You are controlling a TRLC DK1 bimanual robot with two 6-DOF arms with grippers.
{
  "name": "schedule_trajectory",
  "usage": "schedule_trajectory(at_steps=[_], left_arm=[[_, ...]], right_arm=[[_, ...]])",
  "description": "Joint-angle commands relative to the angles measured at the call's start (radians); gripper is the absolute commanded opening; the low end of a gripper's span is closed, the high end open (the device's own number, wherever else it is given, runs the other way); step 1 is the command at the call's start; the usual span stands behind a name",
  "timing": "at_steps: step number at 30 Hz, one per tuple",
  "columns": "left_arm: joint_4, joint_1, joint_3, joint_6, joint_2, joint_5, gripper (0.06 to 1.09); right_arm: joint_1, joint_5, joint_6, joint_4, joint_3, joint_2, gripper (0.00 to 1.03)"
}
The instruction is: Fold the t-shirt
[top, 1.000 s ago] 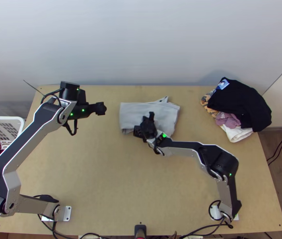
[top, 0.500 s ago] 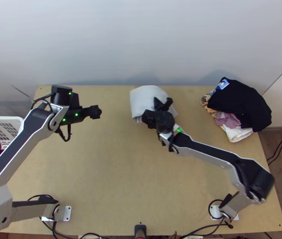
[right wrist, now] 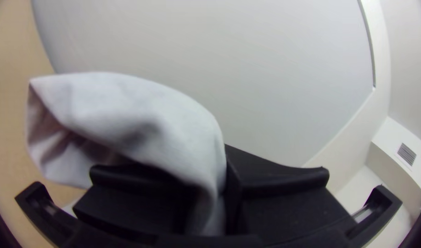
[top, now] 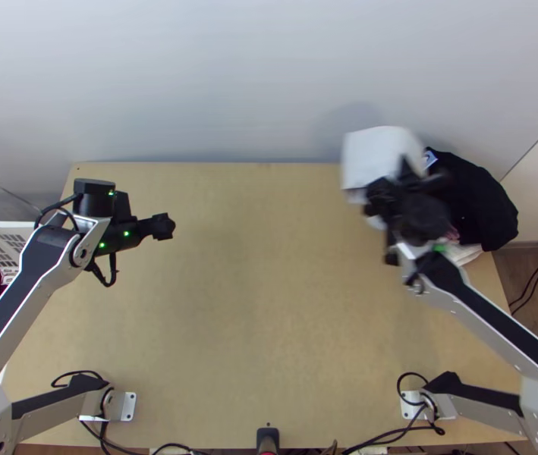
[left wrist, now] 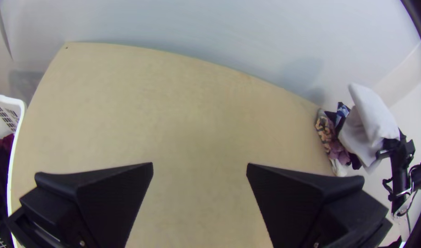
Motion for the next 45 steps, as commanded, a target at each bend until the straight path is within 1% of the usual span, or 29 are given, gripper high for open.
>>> schedule_trajectory(at_steps=[1,5,8,10,12,15,17,20,24,28,31,35,39,45], left_arm=[[-0.004,0.027,-0.052,0.012,-0.031,-0.001,1.05],[-0.005,0.041,-0.064,0.02,-0.033,-0.001,1.05],[-0.004,0.05,-0.076,0.029,-0.031,-0.001,1.05],[-0.004,0.057,-0.084,0.038,-0.031,-0.001,1.05],[-0.004,0.061,-0.095,0.044,-0.03,-0.001,1.05],[-0.004,0.07,-0.107,0.049,-0.028,-0.001,1.05],[-0.005,0.086,-0.11,0.056,-0.027,-0.001,1.05],[-0.005,0.121,-0.11,0.078,-0.027,-0.001,1.05],[-0.007,0.179,-0.11,0.112,-0.027,0.001,1.05],[-0.016,0.23,-0.108,0.139,-0.033,0.001,1.05],[-0.028,0.253,-0.113,0.151,-0.042,0.001,1.05],[-0.027,0.251,-0.145,0.153,-0.053,0.004,1.05],[-0.021,0.219,-0.154,0.13,-0.047,0.004,1.05],[-0.013,0.166,-0.151,0.107,-0.041,0.002,1.05]], right_arm=[[-0.244,-0.033,0.007,-0.037,-0.027,-0.17,0.03],[-0.449,-0.116,0.042,-0.037,-0.038,-0.19,0.03],[-0.616,-0.196,0.087,-0.031,-0.041,-0.173,0.03],[-0.709,-0.224,0.114,-0.024,-0.038,-0.141,0.03],[-0.784,-0.244,0.142,-0.004,-0.035,-0.092,0.03],[-0.852,-0.259,0.179,0.04,-0.032,0.006,0.03],[-0.867,-0.259,0.209,0.068,-0.021,0.091,0.03],[-0.855,-0.257,0.255,0.097,0.022,0.227,0.03],[-0.751,-0.17,0.288,0.135,0.111,0.407,0.03],[-0.645,-0.089,0.308,0.135,0.244,0.488,0.03],[-0.63,-0.059,0.308,0.134,0.309,0.477,0.03],[-0.665,-0.052,0.301,0.121,0.336,0.394,0.03],[-0.718,-0.058,0.295,0.1,0.336,0.29,0.03],[-0.815,-0.099,0.298,0.055,0.315,0.17,0.03]])
